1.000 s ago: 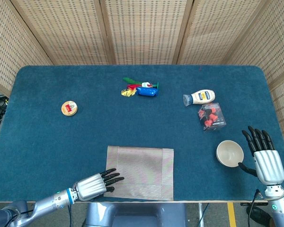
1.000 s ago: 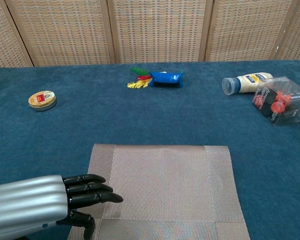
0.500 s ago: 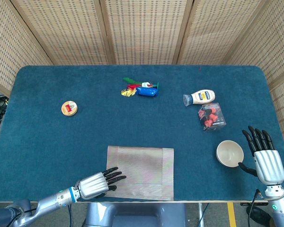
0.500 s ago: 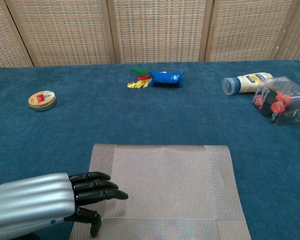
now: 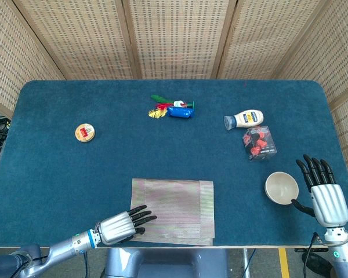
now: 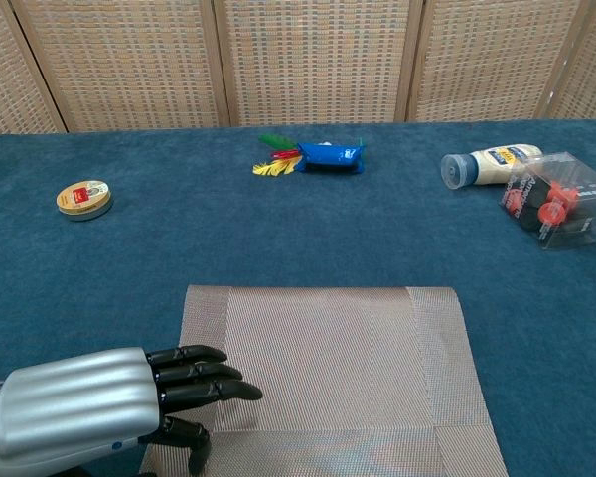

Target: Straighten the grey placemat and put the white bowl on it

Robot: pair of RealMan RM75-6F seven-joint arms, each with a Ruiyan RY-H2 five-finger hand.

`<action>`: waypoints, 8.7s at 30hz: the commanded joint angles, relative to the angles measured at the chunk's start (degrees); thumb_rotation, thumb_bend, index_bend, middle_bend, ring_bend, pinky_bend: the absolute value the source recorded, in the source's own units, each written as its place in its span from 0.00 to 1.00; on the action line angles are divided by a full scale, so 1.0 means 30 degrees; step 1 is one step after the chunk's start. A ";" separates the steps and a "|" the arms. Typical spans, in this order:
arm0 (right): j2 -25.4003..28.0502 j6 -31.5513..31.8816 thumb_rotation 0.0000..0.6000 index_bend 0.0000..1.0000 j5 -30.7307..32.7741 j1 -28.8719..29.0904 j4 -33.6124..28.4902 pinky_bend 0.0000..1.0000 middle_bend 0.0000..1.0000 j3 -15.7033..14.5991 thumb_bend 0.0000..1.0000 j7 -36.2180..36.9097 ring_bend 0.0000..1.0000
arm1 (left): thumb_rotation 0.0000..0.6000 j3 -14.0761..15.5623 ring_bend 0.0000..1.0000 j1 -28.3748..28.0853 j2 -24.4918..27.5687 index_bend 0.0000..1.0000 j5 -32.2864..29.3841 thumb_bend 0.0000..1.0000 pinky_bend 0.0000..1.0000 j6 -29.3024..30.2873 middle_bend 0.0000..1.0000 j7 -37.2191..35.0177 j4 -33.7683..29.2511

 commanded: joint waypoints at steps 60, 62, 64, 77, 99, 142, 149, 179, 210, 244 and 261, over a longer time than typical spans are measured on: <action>0.0288 0.0615 1.00 0.00 -0.0628 -0.0231 -0.0592 0.00 0.00 0.0014 0.00 0.0098 0.00 | 1.00 -1.2441 0.00 -0.4114 0.2934 0.85 -2.2335 0.69 0.00 -0.6331 0.00 0.4376 -0.1375; 0.0280 0.0601 1.00 0.00 -0.0636 -0.0233 -0.0617 0.00 0.00 0.0004 0.00 0.0052 0.00 | 1.00 -1.2300 0.00 -0.3773 0.3335 0.85 -2.3151 0.69 0.00 -0.6655 0.00 0.4390 -0.1246; 0.0278 0.0582 1.00 0.00 -0.0654 -0.0235 -0.0635 0.00 0.00 -0.0017 0.00 0.0009 0.00 | 1.00 -1.2111 0.00 -0.3438 0.3791 0.83 -2.3698 0.67 0.00 -0.6837 0.00 0.4447 -0.1181; -0.0099 -0.0187 1.00 0.00 -0.1905 0.0267 -0.0042 0.00 0.00 -0.0700 0.00 -0.0968 0.00 | 1.00 -1.0399 0.00 -0.0068 0.7947 0.00 -2.0358 0.00 0.00 -0.4221 0.00 0.3062 -0.4911; -0.1838 -0.8247 1.00 0.09 -0.5548 0.7598 0.0308 0.00 0.00 -0.1045 0.00 -0.0165 0.00 | 1.00 -0.6780 0.00 0.6960 1.2205 0.00 -1.5752 0.00 0.00 0.4727 0.00 0.3769 -1.2810; -0.9326 -1.3551 1.00 0.16 -0.0751 1.2127 0.4447 0.00 0.00 0.0408 0.00 -0.4729 0.00 | 1.00 -0.7062 0.00 0.7296 1.2504 0.00 -1.4481 0.00 0.00 0.3794 0.00 0.2721 -1.2165; -0.9862 -1.3441 1.00 0.18 -0.0390 1.2519 0.4787 0.00 0.00 0.0599 0.02 -0.4913 0.00 | 1.00 -0.7101 0.00 0.7349 1.2603 0.00 -1.4344 0.00 0.00 0.3712 0.00 0.2483 -1.2141; -0.9315 -1.3389 1.00 0.26 -0.0224 1.3381 0.4851 0.00 0.00 -0.0128 0.55 -0.4604 0.00 | 1.00 -0.7112 0.00 0.7457 1.2669 0.00 -1.3782 0.00 0.00 0.3579 0.00 0.2319 -1.2188; -0.8496 -1.0155 1.00 0.69 -0.2652 1.3265 0.4691 0.00 0.03 -0.1703 0.67 -0.2202 0.00 | 1.00 -0.7100 0.00 0.7355 1.2547 0.00 -1.3649 0.00 0.00 0.3227 0.00 0.2598 -1.2176; -0.2383 -0.6575 1.00 0.69 -1.0861 1.5586 0.9898 0.00 0.08 -0.3497 0.58 -0.6795 0.00 | 1.00 -0.6993 0.00 0.7341 1.2264 0.00 -1.3744 0.00 0.00 0.3042 0.00 0.3379 -1.2383; -0.5169 -0.5494 1.00 0.00 -0.7637 1.5508 1.5615 0.00 0.00 -0.1487 0.00 -0.6402 0.00 | 1.00 -0.7269 0.00 0.6877 1.2043 0.00 -1.4755 0.00 0.00 0.2227 0.00 0.3670 -1.1937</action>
